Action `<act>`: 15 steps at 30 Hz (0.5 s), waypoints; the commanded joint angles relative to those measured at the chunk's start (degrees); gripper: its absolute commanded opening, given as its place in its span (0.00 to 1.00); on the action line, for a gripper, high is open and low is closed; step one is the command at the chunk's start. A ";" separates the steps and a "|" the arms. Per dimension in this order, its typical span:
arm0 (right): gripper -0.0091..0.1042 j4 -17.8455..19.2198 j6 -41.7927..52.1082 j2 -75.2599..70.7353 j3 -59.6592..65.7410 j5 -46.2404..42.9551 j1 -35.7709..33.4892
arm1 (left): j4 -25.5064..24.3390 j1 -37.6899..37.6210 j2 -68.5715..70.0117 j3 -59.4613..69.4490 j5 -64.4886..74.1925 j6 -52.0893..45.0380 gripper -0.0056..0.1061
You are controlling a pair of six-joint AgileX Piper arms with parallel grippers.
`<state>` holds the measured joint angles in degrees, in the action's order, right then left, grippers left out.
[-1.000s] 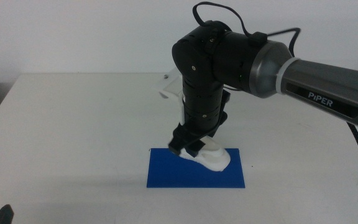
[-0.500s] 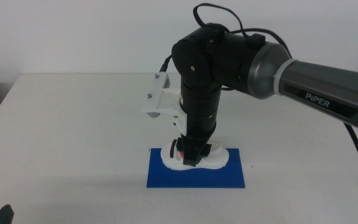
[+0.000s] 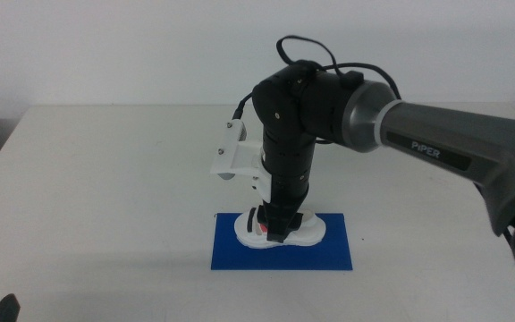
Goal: Use one arm to grab the shoe from the table and place it on the mat.
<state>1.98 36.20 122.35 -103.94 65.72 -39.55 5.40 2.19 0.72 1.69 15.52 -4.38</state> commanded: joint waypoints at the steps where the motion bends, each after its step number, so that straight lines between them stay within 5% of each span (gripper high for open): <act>1: 0.05 0.32 0.75 -2.73 -1.40 -2.90 0.74 | 0.44 -0.23 0.75 0.40 -4.58 0.30 0.89; 11: 0.05 -0.04 0.91 -0.99 -1.40 -2.83 1.41 | 0.44 -0.23 0.75 0.40 -4.58 0.30 0.89; 15: 0.21 -0.85 2.89 -0.99 -1.40 -2.64 1.54 | 0.44 -0.23 0.75 0.40 -4.58 0.30 0.89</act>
<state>1.25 37.66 124.62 -103.94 62.91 -38.51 5.40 2.19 0.72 1.69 15.52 -4.38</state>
